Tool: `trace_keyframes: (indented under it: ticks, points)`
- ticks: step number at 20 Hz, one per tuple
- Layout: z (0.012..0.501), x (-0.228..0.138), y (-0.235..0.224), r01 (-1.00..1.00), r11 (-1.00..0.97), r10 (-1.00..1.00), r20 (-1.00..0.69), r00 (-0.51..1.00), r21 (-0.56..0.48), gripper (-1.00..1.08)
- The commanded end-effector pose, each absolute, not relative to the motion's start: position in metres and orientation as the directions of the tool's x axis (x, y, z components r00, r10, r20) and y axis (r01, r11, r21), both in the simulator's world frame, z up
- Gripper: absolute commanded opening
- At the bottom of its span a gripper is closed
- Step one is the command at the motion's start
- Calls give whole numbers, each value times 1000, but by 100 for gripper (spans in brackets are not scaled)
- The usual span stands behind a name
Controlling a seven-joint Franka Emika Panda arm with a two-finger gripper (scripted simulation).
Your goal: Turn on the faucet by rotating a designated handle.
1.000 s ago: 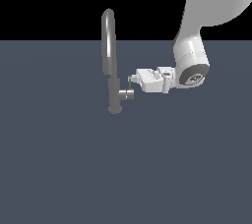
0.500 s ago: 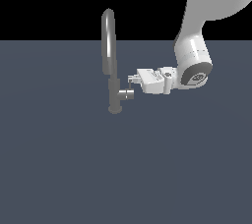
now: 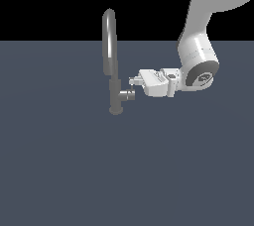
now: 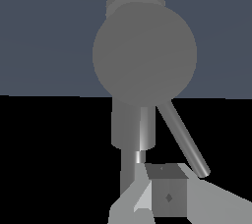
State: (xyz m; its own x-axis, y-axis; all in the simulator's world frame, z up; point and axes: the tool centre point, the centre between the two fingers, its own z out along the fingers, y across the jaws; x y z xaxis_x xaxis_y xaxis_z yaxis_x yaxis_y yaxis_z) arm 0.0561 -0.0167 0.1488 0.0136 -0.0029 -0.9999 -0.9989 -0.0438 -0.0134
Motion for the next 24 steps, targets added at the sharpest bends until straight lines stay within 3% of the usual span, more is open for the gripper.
trace_keyframes:
  ticks: [1, 11, 13, 19, 21, 24]
  points:
    - [149, 56, -17, -999, -44, -3, -1000, 14, -14, -100]
    - [127, 20, -19, -999, -48, 0, -1000, 4, -4, -100]
    - [138, 29, -18, -999, -46, -2, -1000, 23, -23, -100]
    - [99, 5, -19, -999, -48, 0, -1000, 4, -4, -100]
    - [121, 17, -19, -998, -51, 2, -999, 38, -38, -100]
    - [101, 13, -19, -998, -50, 1, -1000, 26, -26, -100]
